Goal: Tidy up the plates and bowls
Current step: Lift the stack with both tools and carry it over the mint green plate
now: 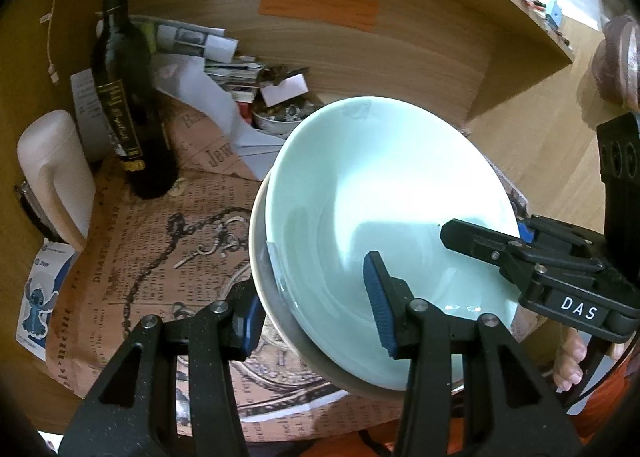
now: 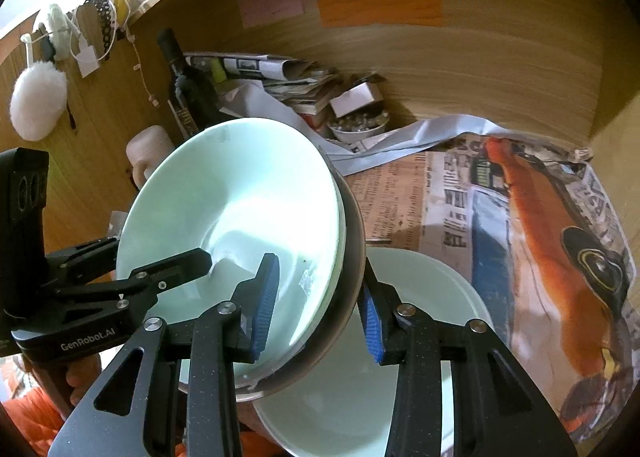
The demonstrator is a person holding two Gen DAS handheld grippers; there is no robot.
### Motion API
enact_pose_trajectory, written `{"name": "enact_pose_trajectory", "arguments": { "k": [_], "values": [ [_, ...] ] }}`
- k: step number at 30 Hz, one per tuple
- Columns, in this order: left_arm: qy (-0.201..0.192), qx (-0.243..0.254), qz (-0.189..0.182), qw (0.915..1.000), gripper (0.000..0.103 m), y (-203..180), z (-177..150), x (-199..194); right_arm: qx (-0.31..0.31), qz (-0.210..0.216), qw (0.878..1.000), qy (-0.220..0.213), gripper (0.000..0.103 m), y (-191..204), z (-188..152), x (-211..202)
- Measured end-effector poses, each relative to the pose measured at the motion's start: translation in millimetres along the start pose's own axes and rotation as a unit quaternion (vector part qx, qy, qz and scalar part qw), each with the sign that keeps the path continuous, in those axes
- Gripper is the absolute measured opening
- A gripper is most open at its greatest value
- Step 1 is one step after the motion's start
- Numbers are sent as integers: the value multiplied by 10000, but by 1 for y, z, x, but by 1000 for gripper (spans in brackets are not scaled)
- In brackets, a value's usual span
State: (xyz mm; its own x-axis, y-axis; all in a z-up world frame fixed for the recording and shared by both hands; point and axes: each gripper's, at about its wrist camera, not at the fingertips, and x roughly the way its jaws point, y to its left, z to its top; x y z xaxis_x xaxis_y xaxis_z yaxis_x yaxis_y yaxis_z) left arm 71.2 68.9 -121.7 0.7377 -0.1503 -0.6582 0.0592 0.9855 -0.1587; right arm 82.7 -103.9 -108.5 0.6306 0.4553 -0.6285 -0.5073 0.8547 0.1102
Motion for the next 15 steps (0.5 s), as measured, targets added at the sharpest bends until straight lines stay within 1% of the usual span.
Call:
{"name": "enact_pose_trajectory", "arguments": {
  "k": [15],
  "values": [
    [120,264,-252,9993,46,-39,-4,12,265,-257,9993,-87,34,-28,-20,-24]
  ]
}}
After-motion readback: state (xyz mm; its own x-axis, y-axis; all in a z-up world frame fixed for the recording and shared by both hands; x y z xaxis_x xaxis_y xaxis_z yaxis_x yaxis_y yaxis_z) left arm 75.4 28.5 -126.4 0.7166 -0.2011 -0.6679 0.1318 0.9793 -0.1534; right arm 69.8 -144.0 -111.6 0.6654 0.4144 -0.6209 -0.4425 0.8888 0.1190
